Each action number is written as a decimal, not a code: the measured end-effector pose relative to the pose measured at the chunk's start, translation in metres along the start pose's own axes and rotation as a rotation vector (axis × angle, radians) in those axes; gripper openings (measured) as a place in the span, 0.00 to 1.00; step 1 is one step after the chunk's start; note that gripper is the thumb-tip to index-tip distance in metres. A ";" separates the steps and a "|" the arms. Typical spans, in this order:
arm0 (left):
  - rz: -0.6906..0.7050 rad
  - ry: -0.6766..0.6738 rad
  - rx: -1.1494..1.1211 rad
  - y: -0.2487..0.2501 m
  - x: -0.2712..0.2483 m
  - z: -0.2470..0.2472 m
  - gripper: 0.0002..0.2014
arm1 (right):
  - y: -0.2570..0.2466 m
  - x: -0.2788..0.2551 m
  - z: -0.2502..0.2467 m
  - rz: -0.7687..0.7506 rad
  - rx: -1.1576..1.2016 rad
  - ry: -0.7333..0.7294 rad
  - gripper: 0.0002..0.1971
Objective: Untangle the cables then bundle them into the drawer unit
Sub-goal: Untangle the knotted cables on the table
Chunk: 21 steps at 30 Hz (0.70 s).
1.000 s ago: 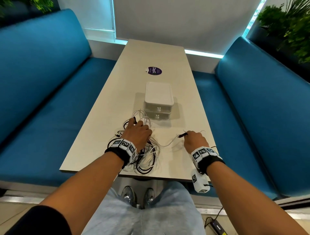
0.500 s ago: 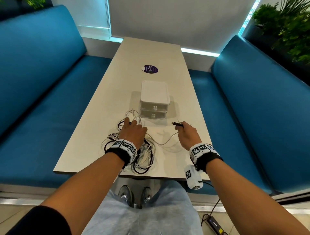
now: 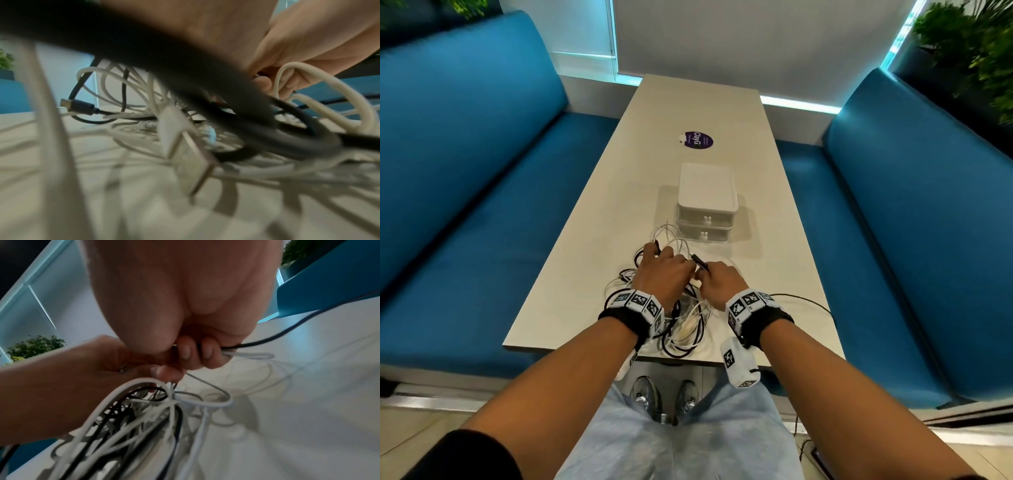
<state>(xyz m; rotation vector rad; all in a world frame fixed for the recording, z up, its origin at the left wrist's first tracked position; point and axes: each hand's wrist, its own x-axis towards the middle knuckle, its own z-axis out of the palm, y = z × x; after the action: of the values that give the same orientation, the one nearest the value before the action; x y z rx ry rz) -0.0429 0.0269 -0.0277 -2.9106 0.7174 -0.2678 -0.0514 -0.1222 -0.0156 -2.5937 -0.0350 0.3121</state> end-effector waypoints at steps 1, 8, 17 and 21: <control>0.004 0.002 0.009 -0.001 -0.001 0.001 0.05 | 0.003 0.001 0.002 0.000 -0.026 -0.013 0.15; 0.031 0.019 0.020 -0.006 -0.002 0.009 0.08 | 0.035 -0.002 -0.007 -0.008 -0.217 -0.002 0.09; -0.056 0.003 -0.028 -0.019 -0.005 0.012 0.12 | 0.105 -0.024 -0.054 0.267 -0.356 0.138 0.11; -0.022 -0.021 0.006 -0.010 -0.002 0.008 0.11 | 0.106 -0.029 -0.051 0.340 -0.358 0.162 0.11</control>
<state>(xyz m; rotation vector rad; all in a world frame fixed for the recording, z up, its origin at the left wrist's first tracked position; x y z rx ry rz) -0.0390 0.0374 -0.0345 -2.9128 0.6801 -0.2402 -0.0720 -0.2421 -0.0200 -2.9691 0.4503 0.2313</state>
